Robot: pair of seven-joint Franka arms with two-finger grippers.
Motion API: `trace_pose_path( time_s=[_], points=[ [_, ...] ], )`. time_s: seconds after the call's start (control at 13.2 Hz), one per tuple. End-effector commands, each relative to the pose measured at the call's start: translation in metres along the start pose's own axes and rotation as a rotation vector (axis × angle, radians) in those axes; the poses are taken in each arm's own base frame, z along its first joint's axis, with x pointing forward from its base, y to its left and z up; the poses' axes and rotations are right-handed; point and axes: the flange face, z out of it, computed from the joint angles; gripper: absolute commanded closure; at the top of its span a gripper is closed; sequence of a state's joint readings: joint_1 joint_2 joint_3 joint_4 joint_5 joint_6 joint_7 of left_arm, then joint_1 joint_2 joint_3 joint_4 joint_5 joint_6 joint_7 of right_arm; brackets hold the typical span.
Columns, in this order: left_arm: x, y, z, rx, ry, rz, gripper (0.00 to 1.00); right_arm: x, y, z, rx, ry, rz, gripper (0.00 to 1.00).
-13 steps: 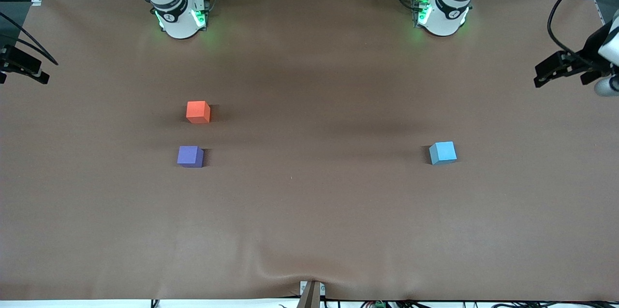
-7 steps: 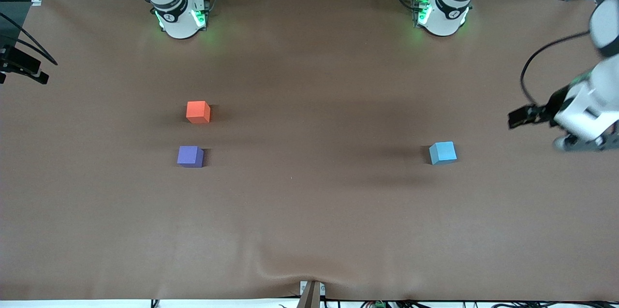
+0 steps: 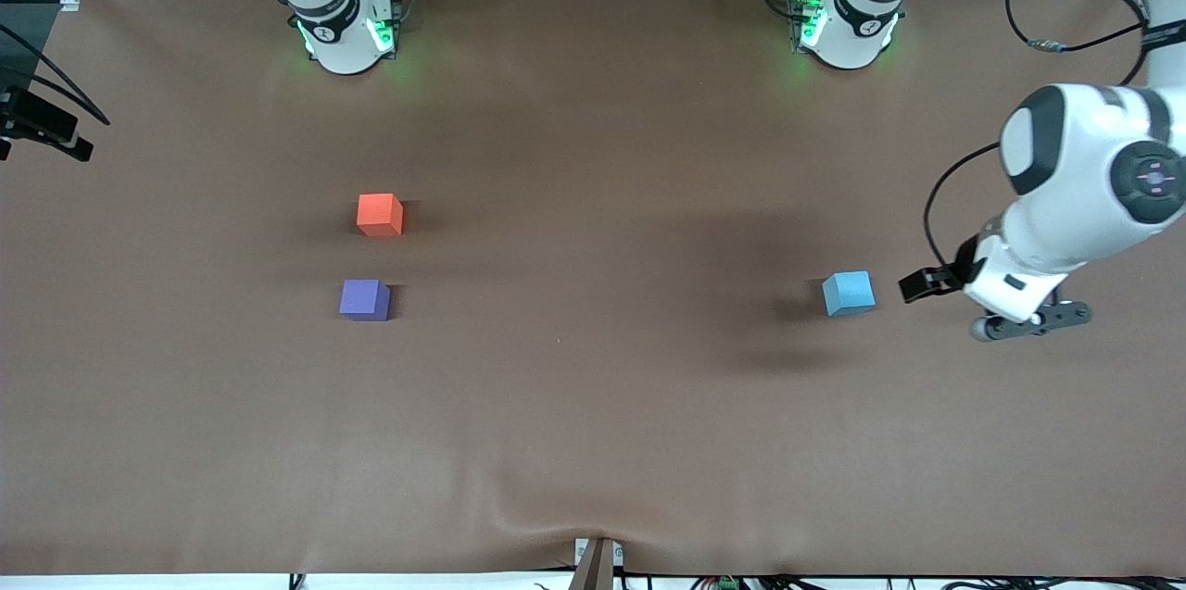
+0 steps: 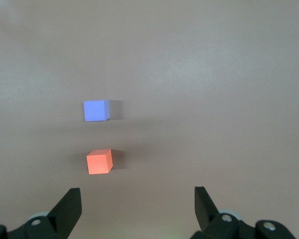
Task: Place blue block between orange and purple blocks
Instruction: 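Reach the left gripper down to the light blue block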
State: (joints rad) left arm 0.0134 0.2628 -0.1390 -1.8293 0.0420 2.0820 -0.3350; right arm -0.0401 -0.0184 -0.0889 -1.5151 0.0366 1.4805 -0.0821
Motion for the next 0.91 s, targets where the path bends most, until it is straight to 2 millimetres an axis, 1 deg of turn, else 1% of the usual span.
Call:
trace_pose_path(
  time_s=[0.0, 0.15, 0.3, 0.53, 0.83],
  points=[
    [-0.019, 0.012, 0.037, 0.002, 0.011, -0.007, 0.0, 0.0, 0.003, -0.003, 0.017, 0.004, 0.014, 0.0],
    [-0.029, 0.008, 0.069, 0.004, 0.004, 0.027, 0.0, 0.0, 0.002, -0.003, 0.018, 0.004, 0.014, 0.0],
    [-0.032, 0.005, 0.089, 0.037, -0.018, 0.09, 0.0, 0.0, 0.002, -0.003, 0.018, 0.004, 0.014, 0.0],
    [-0.041, 0.004, 0.124, 0.022, 0.004, 0.1, 0.0, 0.0, 0.001, -0.003, 0.018, 0.004, 0.012, 0.0],
    [-0.041, 0.005, 0.155, 0.003, 0.018, 0.098, 0.0, 0.0, 0.0, -0.004, 0.018, 0.006, 0.011, 0.0]
  ],
)
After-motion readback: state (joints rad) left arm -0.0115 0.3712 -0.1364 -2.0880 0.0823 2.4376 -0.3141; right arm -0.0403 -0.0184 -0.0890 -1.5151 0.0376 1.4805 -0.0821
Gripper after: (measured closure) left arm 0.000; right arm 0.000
